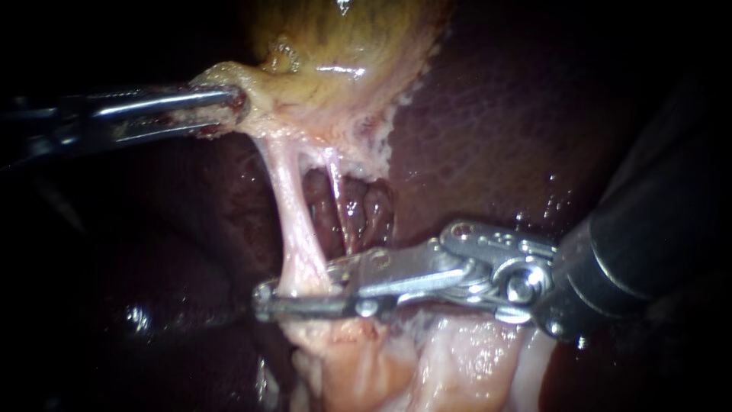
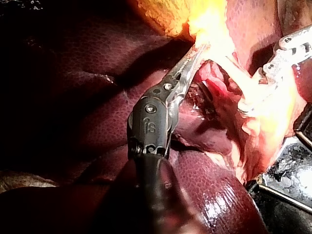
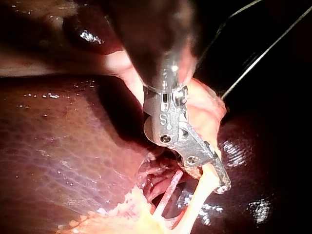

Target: Going back first clip left tube

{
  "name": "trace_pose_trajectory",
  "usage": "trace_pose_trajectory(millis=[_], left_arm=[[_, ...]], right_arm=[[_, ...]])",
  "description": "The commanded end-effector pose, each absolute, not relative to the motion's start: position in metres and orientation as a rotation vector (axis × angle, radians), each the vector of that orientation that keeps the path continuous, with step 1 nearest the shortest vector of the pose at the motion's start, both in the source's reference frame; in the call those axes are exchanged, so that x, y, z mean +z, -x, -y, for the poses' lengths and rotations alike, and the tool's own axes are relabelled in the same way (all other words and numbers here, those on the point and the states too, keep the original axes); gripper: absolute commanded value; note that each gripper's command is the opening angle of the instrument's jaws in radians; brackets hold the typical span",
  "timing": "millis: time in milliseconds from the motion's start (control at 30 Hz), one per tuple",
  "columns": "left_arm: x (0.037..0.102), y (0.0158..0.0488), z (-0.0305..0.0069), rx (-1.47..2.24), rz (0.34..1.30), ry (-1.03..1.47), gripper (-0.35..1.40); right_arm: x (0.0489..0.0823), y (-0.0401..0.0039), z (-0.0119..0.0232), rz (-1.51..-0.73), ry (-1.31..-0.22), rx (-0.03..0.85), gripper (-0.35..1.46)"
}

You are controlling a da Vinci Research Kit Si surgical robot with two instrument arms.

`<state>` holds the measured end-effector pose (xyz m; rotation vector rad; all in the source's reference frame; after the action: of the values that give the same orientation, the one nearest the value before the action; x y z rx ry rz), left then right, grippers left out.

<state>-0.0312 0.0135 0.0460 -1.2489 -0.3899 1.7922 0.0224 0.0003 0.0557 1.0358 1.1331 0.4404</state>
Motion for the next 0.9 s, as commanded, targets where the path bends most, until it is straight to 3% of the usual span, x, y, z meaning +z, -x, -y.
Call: trace_pose_trajectory(millis=[33,333,467,500,767,900], left_arm=[[0.046,0.0312,-0.0135,1.792,0.39,1.249,-0.35],[0.0458,0.0312,-0.0134,1.787,0.393,1.246,-0.35],[0.0456,0.0313,-0.0134,1.787,0.393,1.246,-0.35],[0.0456,0.0313,-0.0134,1.787,0.393,1.246,-0.35],[0.0455,0.0314,-0.0133,1.787,0.393,1.246,-0.35],[0.0454,0.0314,-0.0133,1.787,0.393,1.246,-0.35]], right_arm=[[0.0558,-0.0224,-0.0003,-1.133,-1.036,0.441,-0.35],[0.0559,-0.0225,-0.0004,-1.133,-1.035,0.442,-0.35],[0.056,-0.0228,-0.0005,-1.137,-1.029,0.449,0.28],[0.0561,-0.0229,-0.0005,-1.138,-1.019,0.458,0.35],[0.0568,-0.0233,-0.0008,-1.169,-0.997,0.498,0.49],[0.0579,-0.0231,-0.0015,-1.211,-0.879,0.467,0.5]])
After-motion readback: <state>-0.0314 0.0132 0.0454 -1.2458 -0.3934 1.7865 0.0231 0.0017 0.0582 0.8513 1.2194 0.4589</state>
